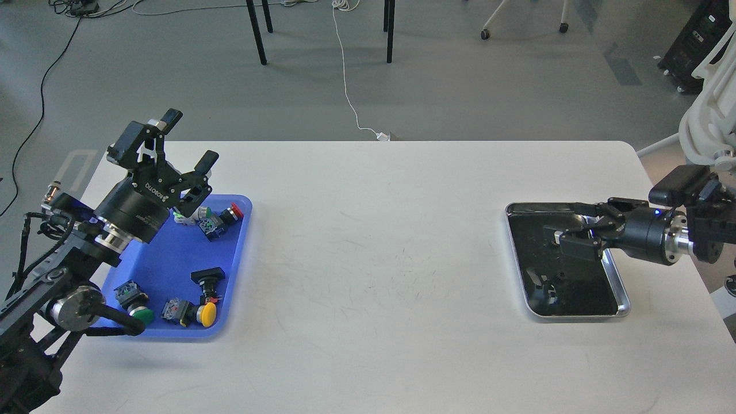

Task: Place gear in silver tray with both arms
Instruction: 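Open the right gripper, release the gear and raise the arm away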

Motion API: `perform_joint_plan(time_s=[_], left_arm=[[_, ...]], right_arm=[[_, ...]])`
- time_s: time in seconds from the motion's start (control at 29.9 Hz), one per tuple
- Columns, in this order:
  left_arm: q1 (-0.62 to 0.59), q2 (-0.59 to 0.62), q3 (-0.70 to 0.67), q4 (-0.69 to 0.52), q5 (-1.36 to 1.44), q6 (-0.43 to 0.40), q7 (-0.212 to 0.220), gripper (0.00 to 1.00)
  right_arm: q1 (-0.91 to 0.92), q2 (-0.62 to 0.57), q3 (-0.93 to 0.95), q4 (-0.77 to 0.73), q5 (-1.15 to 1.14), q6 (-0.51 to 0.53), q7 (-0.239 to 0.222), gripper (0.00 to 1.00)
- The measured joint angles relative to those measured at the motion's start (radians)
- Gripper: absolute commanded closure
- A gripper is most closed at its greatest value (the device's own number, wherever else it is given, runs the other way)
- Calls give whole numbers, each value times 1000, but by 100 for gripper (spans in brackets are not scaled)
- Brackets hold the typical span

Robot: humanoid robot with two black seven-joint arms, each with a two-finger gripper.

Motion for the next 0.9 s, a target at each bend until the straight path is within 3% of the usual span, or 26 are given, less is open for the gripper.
perform_joint_plan(time_s=[0.27, 0.5, 0.67, 0.8, 0.9], left_arm=[[0, -30, -5, 0, 1, 49, 0, 2], [-2, -84, -11, 0, 2, 155, 4, 2], [-5, -117, -37, 2, -2, 108, 50, 2], [17, -161, -92, 5, -2, 22, 63, 2], [32, -179, -106, 7, -2, 12, 79, 2]], right_arm=[[-200, 24, 412, 3, 557, 23, 0, 4], [-410, 94, 733, 2, 1066, 266, 0, 1], [-515, 154, 880, -9, 1151, 443, 0, 1], [-545, 190, 913, -28, 1201, 475, 0, 1], [-555, 216, 930, -33, 1204, 475, 0, 1]])
